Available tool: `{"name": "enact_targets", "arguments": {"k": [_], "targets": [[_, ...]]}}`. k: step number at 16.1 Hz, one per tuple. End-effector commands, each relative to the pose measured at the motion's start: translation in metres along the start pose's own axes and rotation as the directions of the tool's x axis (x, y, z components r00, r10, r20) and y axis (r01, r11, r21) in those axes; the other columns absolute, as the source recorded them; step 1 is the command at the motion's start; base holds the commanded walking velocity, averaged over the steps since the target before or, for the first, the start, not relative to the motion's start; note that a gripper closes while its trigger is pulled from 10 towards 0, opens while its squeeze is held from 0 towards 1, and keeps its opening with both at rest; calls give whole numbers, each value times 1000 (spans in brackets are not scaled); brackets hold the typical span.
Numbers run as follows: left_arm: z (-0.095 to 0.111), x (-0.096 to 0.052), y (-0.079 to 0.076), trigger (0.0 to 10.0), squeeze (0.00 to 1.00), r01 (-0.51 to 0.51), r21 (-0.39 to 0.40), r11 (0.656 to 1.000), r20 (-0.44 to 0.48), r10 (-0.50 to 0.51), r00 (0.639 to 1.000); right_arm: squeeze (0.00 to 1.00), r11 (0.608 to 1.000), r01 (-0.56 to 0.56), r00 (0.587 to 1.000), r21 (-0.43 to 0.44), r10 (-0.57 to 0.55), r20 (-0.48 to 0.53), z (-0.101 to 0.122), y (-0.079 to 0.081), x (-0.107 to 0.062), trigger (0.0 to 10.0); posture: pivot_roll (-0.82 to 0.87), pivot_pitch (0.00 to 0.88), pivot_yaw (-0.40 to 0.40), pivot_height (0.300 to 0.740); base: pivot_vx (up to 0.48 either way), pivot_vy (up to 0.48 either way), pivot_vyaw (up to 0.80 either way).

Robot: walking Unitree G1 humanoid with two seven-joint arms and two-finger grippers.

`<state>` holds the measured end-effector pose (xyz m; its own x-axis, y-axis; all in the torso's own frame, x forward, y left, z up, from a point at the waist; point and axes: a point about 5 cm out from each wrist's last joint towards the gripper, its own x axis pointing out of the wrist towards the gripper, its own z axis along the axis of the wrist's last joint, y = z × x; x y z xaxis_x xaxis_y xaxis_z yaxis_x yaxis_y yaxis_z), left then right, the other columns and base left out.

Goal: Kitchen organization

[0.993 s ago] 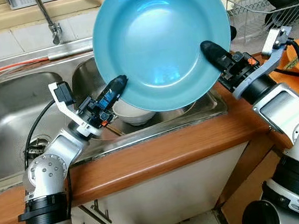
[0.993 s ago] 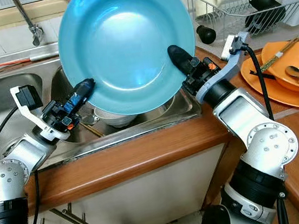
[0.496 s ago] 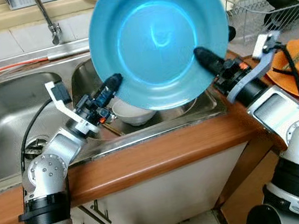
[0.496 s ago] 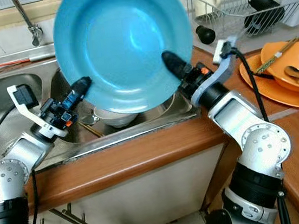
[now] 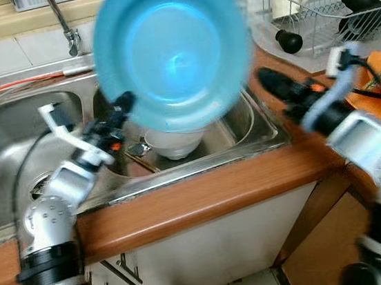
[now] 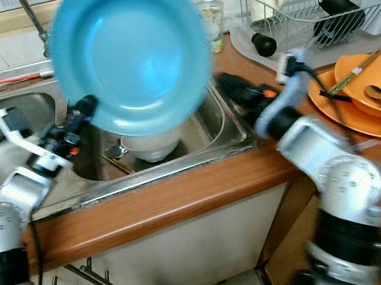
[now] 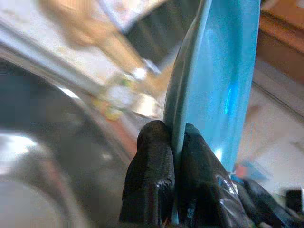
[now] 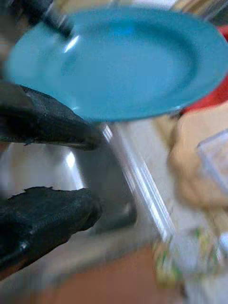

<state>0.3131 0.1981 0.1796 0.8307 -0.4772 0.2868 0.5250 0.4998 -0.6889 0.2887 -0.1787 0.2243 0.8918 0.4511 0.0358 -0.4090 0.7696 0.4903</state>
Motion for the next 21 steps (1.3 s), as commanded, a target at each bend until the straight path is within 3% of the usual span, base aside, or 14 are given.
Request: {"name": "enact_targets", "arguments": {"k": [1, 2, 3, 4, 6, 9, 11, 12, 13, 14, 16, 19, 20, 21], "targets": [[8, 2, 7, 0, 0, -95, 42, 995, 0, 95, 995, 0, 995, -16, 999, -100, 11, -52, -5, 2, 0, 10000, -34, 0, 65, 740, 0, 0, 0], [7, 3, 13, 0, 0, -155, 81, 985, -29, 157, 987, 0, 980, -34, 996, -197, 16, -91, -6, 3, -2, 10000, -34, 0, 65, 740, 0, 0, 0], [7, 3, 13, 0, 0, -155, 81, 985, -29, 157, 987, 0, 980, -34, 996, -197, 16, -91, -6, 3, -2, 10000, -34, 0, 65, 740, 0, 0, 0], [1, 10, 18, 0, 0, -217, 110, 970, -101, 228, 968, 0, 933, -105, 985, -344, 50, -166, -7, 11, -4, 10000, -34, 0, 65, 740, 0, 0, 0], [-5, 17, 23, 0, 0, -272, 126, 954, -151, 290, 945, 0, 902, -153, 975, -405, 72, -208, -9, 16, -4, 10000, -39, 0, 71, 740, 0, 0, 0], [-15, 31, 33, 0, 0, -358, 191, 914, -220, 395, 892, 0, 813, -247, 944, -528, 79, -320, -21, 25, -4, 10000, -47, 0, 77, 740, 0, 0, 0], [-19, 37, 35, 0, 0, -372, 216, 903, -246, 419, 874, 0, 793, -264, 936, -549, 74, -344, -29, 26, -4, 10000, -48, 0, 77, 740, 0, 0, 0], [-23, 41, 37, 1725, 0, -386, 228, 894, -268, 438, 858, 0, 784, -270, 931, -559, 63, -360, -35, 26, -4, 10000, -48, 0, 77, 740, 0, 0, 0], [-26, 43, 38, 2118, 0, -387, 236, 891, -282, 444, 851, 0, 782, -268, 929, -563, 55, -366, -37, 25, -4, 10000, -48, 0, 77, 740, 0, 0, 0], [-34, 47, 43, 10000, 0, -410, 256, 875, -311, 477, 822, 0, 776, -270, 926, -571, 47, -374, -40, 26, -4, 10000, -48, 0, 77, 740, 0, 0, 0], [-35, 48, 44, 10000, 0, -417, 261, 870, -315, 485, 815, 0, 773, -271, 926, -573, 47, -375, -41, 26, -4, 10000, -48, 0, 77, 740, 0, 0, 0], [-44, 50, 52, 10000, 0, -459, 333, 823, -359, 561, 746, 0, 770, -259, 924, -583, 21, -382, -44, 23, -6, 10000, -71, 0, 96, 740, 0, 0, 0], [-45, 51, 53, 10000, 129, -462, 338, 820, -364, 567, 739, 0, 771, -251, 925, -585, 12, -380, -44, 22, -6, 10000, -75, 0, 99, 740, 0, 0, 0], [-46, 51, 55, 10000, 498, -467, 345, 814, -365, 575, 732, 0, 775, -225, 928, -591, -14, -372, -44, 19, -5, 10000, -80, 0, 101, 740, 0, 0, 0]]}}
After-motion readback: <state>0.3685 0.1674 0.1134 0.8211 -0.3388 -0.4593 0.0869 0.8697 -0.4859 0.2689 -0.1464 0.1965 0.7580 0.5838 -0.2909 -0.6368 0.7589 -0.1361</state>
